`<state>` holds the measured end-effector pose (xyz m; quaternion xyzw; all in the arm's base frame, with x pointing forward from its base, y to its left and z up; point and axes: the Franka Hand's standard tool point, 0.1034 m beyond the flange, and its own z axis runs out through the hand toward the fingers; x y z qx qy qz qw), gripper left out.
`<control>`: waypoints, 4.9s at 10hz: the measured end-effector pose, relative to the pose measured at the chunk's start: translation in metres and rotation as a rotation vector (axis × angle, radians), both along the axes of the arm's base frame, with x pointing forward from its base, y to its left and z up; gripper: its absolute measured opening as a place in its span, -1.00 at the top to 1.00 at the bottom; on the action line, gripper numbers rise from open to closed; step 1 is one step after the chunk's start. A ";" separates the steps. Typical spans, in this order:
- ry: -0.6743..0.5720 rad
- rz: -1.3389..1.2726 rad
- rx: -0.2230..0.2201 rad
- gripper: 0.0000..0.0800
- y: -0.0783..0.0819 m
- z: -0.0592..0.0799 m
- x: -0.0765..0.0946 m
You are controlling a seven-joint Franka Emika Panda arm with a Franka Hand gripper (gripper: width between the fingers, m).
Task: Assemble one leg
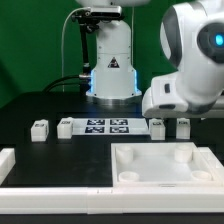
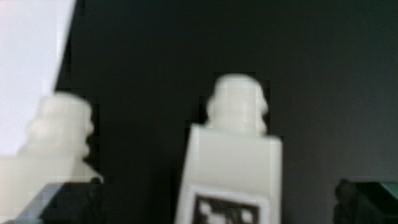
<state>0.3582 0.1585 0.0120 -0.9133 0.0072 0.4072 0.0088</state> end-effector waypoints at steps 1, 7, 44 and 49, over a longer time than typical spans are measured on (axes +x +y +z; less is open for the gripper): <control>-0.008 0.004 0.000 -0.62 0.001 0.001 -0.001; 0.006 0.001 -0.011 -0.62 -0.001 -0.004 -0.005; -1.061 0.132 0.126 0.27 -0.033 0.095 0.158; -1.130 0.168 0.138 0.27 -0.041 0.092 0.194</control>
Offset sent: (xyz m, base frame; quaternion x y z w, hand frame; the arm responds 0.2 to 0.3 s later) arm -0.0007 -0.0009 -0.0038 0.0054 0.0041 0.0027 1.0000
